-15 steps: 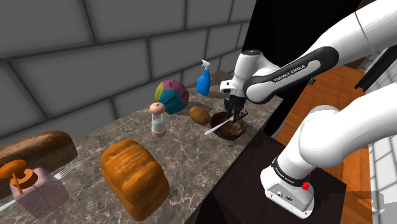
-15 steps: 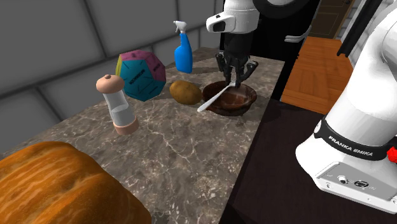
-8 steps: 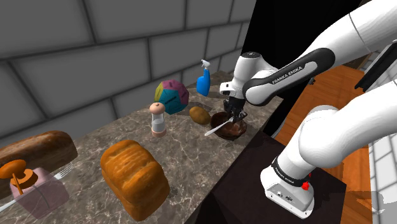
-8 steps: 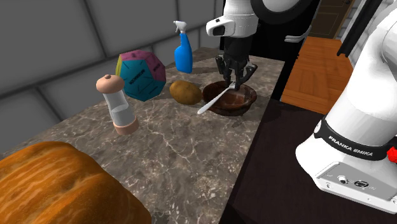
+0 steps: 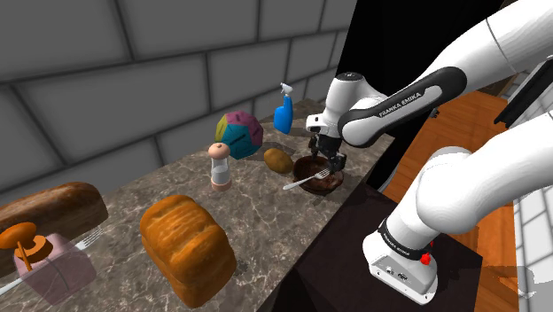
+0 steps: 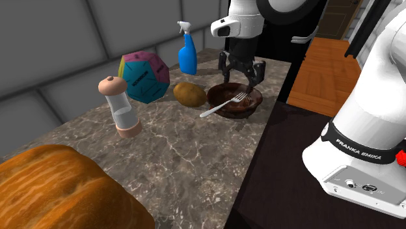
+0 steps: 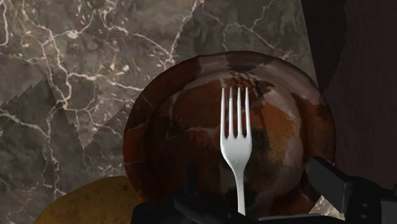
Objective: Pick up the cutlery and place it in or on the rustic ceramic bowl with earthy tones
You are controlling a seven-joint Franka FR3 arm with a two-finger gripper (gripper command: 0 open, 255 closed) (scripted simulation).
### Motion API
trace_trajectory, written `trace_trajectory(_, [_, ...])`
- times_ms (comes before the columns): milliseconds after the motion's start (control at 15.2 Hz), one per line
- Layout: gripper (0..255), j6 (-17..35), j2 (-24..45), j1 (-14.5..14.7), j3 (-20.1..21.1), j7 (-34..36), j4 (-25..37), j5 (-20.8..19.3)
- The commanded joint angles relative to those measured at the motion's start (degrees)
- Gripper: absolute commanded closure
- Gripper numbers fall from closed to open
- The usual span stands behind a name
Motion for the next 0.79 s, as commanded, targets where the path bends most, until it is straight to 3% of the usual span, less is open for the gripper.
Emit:
trace_trajectory(0, [0,-3.1,-2.5,0.2,0.3,-0.2,0.6,0.5])
trace_trajectory(198, [0,-11.2,-8.3,0.8,1.4,-0.6,2.9,1.9])
trace_trajectory(726, [0,-11.2,-8.3,0.8,1.4,-0.6,2.9,1.9])
